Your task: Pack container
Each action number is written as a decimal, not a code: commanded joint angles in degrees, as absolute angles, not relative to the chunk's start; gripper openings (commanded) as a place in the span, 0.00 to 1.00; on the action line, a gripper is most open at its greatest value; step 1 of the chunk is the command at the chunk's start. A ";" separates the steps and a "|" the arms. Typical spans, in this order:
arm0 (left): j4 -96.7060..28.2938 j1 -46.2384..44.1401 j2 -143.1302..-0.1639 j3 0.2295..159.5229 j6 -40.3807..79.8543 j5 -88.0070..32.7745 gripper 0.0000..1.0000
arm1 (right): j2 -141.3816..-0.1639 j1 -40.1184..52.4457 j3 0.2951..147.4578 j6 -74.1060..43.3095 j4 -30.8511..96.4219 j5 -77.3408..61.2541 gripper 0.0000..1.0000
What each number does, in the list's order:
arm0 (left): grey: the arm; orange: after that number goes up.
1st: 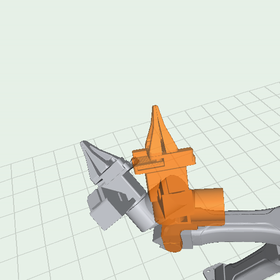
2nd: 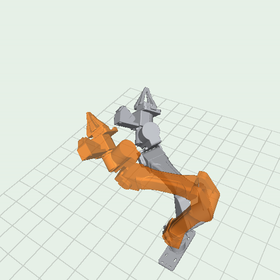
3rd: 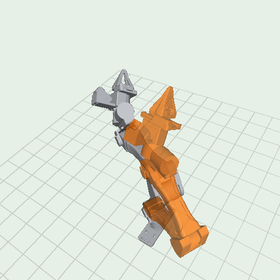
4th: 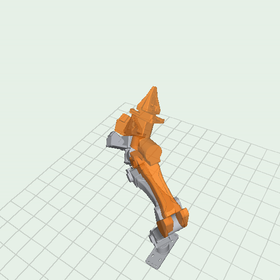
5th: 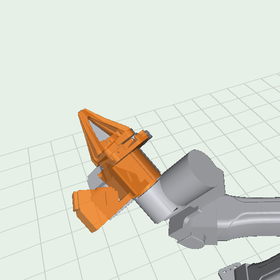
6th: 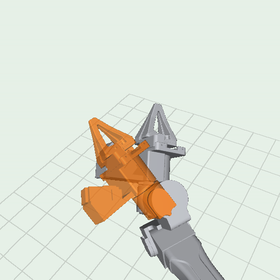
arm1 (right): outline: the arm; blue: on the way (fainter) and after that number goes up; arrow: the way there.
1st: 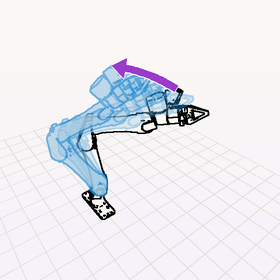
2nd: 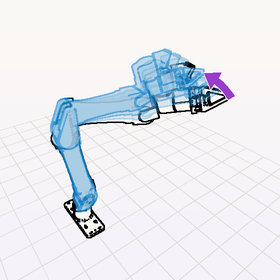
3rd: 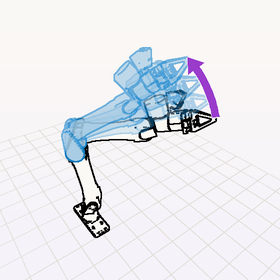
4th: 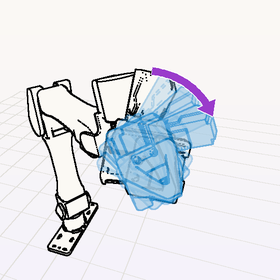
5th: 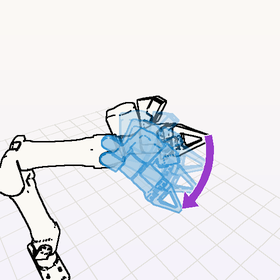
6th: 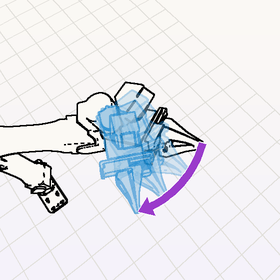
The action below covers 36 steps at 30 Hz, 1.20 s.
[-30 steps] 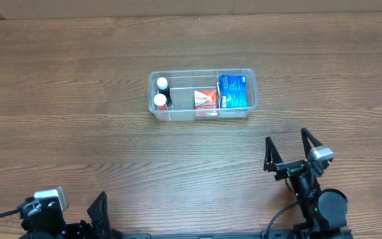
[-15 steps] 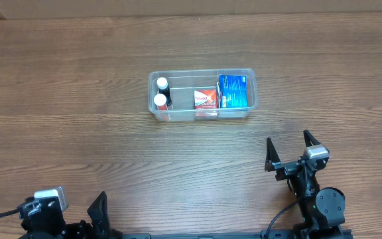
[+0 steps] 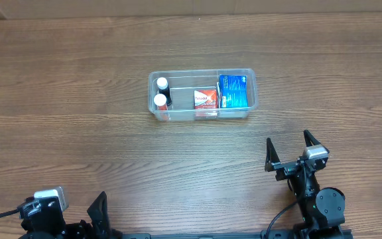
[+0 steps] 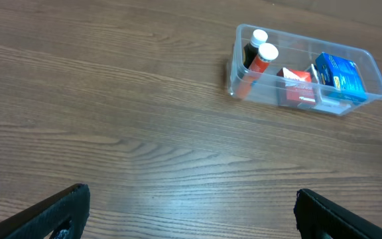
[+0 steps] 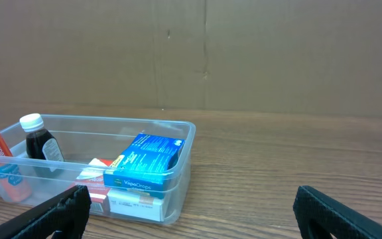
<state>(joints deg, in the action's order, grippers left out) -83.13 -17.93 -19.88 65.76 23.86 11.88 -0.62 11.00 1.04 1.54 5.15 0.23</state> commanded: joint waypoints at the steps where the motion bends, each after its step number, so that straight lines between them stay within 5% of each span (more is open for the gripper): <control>1: -82.98 -18.17 -19.73 65.65 24.64 12.60 1.00 | -0.16 11.33 0.47 1.74 4.84 -0.08 1.00; 9: -82.98 -16.16 -19.73 65.65 24.64 12.38 1.00 | -0.16 11.33 0.47 1.74 4.82 -0.08 1.00; 17: -69.89 2.22 -17.85 57.45 13.63 8.58 1.00 | -0.16 11.33 0.47 1.74 4.84 -0.08 1.00; 36: 2.07 3.31 -0.21 1.83 11.77 -2.46 1.00 | -0.16 11.33 0.47 1.74 4.82 -0.08 1.00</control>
